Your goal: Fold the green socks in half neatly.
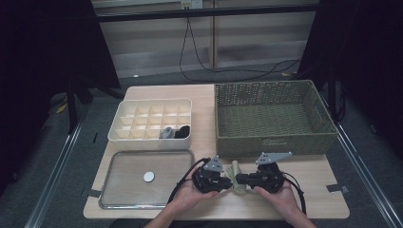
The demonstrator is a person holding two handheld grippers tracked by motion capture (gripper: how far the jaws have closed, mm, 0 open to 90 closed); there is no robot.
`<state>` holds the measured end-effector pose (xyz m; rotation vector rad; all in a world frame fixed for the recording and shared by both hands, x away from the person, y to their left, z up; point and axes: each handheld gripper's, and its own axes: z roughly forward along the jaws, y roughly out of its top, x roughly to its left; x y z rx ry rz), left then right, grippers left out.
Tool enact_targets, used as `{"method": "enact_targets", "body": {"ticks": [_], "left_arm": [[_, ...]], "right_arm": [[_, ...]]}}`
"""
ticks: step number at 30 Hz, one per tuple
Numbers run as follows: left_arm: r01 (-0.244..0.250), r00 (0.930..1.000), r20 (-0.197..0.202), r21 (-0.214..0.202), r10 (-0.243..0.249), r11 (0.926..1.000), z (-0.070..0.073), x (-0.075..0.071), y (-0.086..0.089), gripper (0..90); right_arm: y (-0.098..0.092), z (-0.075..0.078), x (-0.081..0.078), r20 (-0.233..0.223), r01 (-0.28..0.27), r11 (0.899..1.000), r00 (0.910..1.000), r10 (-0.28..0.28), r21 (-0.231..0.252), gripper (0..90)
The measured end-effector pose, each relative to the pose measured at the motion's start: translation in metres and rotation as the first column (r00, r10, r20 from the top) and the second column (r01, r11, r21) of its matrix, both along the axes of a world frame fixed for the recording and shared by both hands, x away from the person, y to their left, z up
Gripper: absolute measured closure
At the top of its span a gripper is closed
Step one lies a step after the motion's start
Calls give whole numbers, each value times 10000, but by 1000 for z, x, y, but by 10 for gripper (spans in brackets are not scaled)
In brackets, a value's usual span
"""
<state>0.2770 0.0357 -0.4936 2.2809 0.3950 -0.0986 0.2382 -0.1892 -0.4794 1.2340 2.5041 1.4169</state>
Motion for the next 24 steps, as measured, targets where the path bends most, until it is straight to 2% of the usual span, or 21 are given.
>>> {"method": "enact_targets", "body": {"ticks": [2,4,5,6,7,8,9,10,11,13,15,16,18,21,22,24], "left_arm": [[157,9999,65,262,-159,9995,1,1,1,793],[89,10000,12,56,-89,9999,-1,1,1,796],[43,10000,-16,60,-43,10000,-2,1,1,797],[100,9999,-63,274,-98,9996,-1,2,2,797],[73,10000,-38,244,-72,9997,-2,2,2,797],[59,10000,-33,298,-58,9995,-1,2,3,797],[-26,10000,-52,125,27,9999,-2,2,3,796],[-43,10000,-54,296,44,9996,0,3,5,796],[-83,10000,-30,140,84,9999,-1,4,7,796],[-309,9995,-67,89,310,9995,2,8,11,796],[-497,9987,-123,-311,493,9983,5,10,17,794],[-607,9981,-82,-362,605,9975,8,11,20,790],[-628,9980,-16,-644,628,9959,13,12,22,756],[-505,9984,227,-759,523,9958,20,13,20,704],[-597,9978,224,-945,621,9937,21,13,18,677],[-619,9978,154,-1015,638,9929,23,15,15,644]], "right_arm": [[2,-1,-1,-129,-55,10000,9999,54,-57,862],[4,-3,-2,-159,-103,9999,9998,102,-92,862],[5,-4,-2,-200,-134,9999,9997,133,-67,862],[6,-6,-2,-292,-155,9999,9995,154,-27,862],[8,-9,-3,-390,-244,9997,9989,242,-41,862],[10,-10,-4,-412,-320,9995,9986,317,-68,862],[12,-11,-4,-359,-390,9992,9986,386,-115,862],[14,-9,-6,-231,-446,9984,9988,438,-335,861],[15,-9,-7,-139,-476,9977,9988,470,-492,861],[14,-11,-8,-241,-446,9981,9988,436,-415,861],[13,-12,-7,-409,-447,9985,9982,435,-304,861],[12,-13,-6,-454,-424,9987,9981,410,-300,861],[13,-13,-6,-453,-442,9985,9981,427,-326,861],[14,-12,-6,-458,-494,9980,9978,476,-395,861],[14,-12,-6,-458,-505,9979,9978,486,-399,861],[14,-13,-6,-390,-569,9974,9977,552,-435,861]]}}
